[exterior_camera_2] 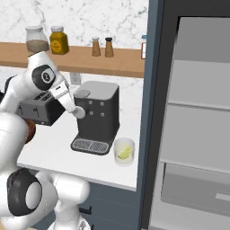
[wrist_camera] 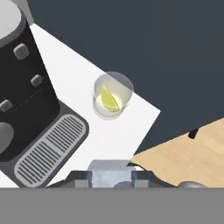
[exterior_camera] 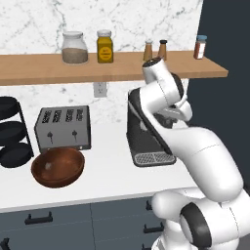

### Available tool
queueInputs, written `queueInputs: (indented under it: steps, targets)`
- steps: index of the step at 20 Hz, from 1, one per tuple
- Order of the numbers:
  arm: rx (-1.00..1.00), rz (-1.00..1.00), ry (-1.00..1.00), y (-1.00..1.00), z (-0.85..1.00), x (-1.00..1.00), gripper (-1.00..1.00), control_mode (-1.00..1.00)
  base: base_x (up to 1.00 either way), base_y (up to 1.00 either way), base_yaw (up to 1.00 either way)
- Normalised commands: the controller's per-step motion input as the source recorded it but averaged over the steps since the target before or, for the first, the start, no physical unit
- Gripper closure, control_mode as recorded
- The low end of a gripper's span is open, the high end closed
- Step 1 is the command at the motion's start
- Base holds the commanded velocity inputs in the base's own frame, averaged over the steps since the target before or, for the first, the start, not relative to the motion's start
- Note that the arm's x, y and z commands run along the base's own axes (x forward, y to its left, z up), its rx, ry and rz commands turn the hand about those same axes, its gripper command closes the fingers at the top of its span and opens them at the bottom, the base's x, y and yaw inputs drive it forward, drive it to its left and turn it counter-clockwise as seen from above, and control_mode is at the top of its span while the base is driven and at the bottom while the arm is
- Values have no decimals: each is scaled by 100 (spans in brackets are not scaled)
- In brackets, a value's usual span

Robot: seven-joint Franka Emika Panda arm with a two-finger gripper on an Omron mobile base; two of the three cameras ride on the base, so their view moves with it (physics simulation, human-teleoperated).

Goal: Grab a lemon wedge from the fridge and one ice cube from the ice bowl, and put them in the glass of lemonade.

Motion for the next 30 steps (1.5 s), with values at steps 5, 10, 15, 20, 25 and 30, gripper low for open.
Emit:
queueInputs:
  steps: [5, 10, 15, 20, 25, 30]
  targets:
    - [31, -1, 2, -100, -58, -1, 100, -100, 0, 0, 0]
    - [26, 0, 0, -100, -47, 1, 100, -100, 0, 0, 0]
    - [18, 1, 3, -100, -34, 25, 100, -100, 0, 0, 0]
    - [5, 4, 11, -46, -47, 62, 100, -100, 0, 0, 0]
    - [-2, 0, 2, 2, -47, 29, 100, -100, 0, 0, 0]
    - [0, 0, -2, 0, -47, 15, 100, -100, 0, 0, 0]
